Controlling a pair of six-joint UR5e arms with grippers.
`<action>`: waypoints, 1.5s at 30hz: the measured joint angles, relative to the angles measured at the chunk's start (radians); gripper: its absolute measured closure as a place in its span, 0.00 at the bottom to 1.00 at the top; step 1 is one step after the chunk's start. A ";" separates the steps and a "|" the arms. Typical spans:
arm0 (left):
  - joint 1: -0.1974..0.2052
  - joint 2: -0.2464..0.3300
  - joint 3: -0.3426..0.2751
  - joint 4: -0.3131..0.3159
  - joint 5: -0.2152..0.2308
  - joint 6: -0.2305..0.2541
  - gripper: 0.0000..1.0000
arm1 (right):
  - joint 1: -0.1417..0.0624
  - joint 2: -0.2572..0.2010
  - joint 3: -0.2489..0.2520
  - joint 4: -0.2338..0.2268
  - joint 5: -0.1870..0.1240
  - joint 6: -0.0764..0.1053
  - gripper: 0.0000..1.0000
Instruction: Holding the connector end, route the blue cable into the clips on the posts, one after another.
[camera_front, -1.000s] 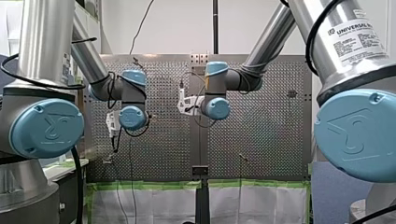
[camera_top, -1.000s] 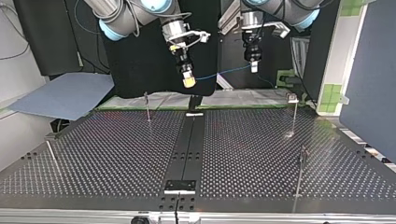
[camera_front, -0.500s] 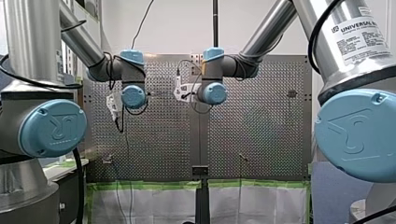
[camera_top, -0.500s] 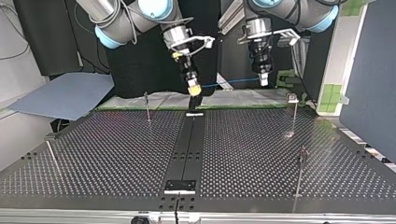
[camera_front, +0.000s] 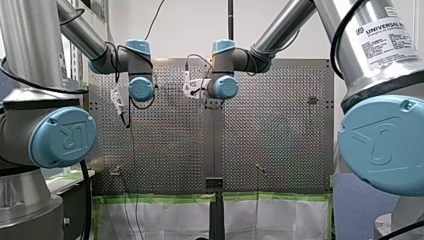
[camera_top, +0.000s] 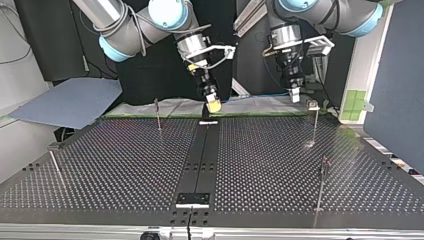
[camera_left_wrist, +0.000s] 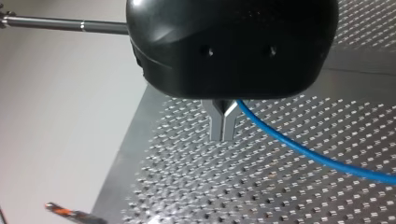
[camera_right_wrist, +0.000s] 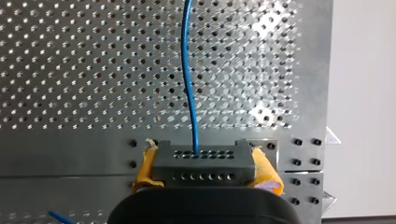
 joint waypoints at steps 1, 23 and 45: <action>0.004 0.002 0.009 -0.009 0.001 0.000 1.00 | 0.000 0.000 -0.010 0.010 -0.001 0.000 1.00; 0.093 0.027 0.183 -0.132 0.021 0.021 1.00 | 0.005 0.002 -0.178 0.127 -0.032 0.031 1.00; 0.256 0.032 0.257 -0.179 0.169 0.021 1.00 | 0.016 0.029 -0.328 0.196 -0.081 0.074 1.00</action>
